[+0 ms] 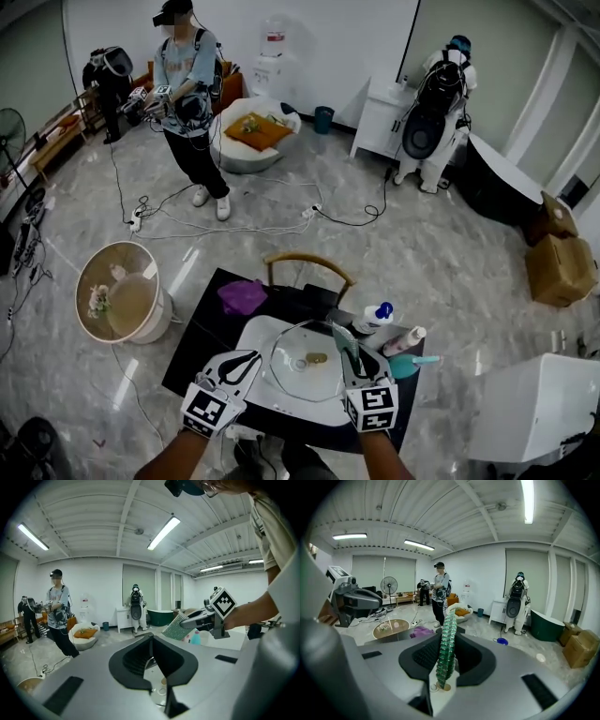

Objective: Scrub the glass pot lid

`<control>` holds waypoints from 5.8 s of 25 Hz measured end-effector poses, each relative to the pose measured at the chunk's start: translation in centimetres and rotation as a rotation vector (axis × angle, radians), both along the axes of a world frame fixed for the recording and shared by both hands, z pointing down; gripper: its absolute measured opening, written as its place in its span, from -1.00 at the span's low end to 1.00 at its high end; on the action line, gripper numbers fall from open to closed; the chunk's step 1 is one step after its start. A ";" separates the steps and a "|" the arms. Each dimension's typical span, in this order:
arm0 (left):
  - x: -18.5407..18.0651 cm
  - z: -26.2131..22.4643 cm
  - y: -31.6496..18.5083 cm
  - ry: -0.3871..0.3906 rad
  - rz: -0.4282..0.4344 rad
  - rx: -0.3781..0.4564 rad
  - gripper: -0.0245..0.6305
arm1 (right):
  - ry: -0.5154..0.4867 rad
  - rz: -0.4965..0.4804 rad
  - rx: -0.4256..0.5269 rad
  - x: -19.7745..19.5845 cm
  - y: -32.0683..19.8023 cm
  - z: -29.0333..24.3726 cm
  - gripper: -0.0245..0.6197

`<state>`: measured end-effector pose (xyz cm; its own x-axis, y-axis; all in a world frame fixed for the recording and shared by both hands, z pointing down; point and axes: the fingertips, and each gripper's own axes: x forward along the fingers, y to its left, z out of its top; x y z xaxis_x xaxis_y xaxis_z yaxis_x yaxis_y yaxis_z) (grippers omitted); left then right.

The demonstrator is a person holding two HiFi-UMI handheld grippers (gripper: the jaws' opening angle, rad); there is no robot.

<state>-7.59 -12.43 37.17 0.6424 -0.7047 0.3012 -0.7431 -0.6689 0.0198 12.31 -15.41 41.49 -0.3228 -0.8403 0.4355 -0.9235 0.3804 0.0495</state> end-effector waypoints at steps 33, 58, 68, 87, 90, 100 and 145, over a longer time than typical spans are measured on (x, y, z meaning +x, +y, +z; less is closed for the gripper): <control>2.5 17.9 -7.5 -0.138 -0.068 -0.029 -0.82 | 0.098 -0.089 -0.097 -7.3 -5.7 20.2 -0.65; 17.6 22.7 -5.5 -0.081 0.191 -0.121 -0.82 | 0.150 0.308 -0.129 10.0 0.2 21.0 -0.65; 8.5 23.6 -6.3 -0.090 0.070 -0.156 -0.82 | 0.124 0.183 -0.146 1.0 -1.8 22.5 -0.65; -2.3 23.7 -5.4 -0.110 -0.101 -0.182 -0.82 | 0.080 -0.013 -0.149 -12.1 -3.2 23.1 -0.65; -0.9 23.8 -5.4 -0.115 -0.079 -0.182 -0.82 | 0.071 0.006 -0.149 -10.8 -3.1 23.1 -0.65; 8.4 24.7 -5.2 -0.128 0.060 -0.186 -0.82 | 0.049 0.166 -0.178 -0.2 -1.3 24.0 -0.65; -0.6 26.4 -4.0 -0.119 -0.098 -0.245 -0.82 | 0.066 -0.079 -0.203 -13.3 -0.5 25.2 -0.65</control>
